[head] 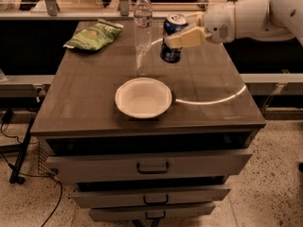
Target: Place pepsi can into paper bowl
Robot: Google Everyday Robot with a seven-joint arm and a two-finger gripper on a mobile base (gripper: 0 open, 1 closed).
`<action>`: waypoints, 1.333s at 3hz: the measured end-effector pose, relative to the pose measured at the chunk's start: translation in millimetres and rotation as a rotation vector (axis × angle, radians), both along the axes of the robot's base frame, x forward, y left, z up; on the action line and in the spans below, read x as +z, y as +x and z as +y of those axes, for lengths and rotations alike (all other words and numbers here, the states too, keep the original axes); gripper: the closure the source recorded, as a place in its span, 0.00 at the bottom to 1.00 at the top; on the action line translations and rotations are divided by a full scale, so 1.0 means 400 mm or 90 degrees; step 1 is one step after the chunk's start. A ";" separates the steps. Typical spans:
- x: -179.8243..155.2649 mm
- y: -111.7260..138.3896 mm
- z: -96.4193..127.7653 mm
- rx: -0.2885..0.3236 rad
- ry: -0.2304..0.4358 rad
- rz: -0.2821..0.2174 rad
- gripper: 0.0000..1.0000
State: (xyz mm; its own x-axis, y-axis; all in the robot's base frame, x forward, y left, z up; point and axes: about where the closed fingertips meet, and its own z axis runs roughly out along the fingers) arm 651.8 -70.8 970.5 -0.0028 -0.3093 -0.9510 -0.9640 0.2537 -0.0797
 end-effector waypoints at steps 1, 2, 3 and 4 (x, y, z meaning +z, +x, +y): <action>-0.036 -0.102 0.024 -0.014 0.025 0.019 1.00; -0.063 -0.160 0.027 -0.028 0.030 0.045 1.00; -0.068 -0.200 0.064 -0.007 0.037 0.060 1.00; -0.074 -0.232 0.118 0.025 0.036 0.070 1.00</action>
Offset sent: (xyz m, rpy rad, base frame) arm -0.0914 0.0044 -0.0380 0.0567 0.1178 -0.0842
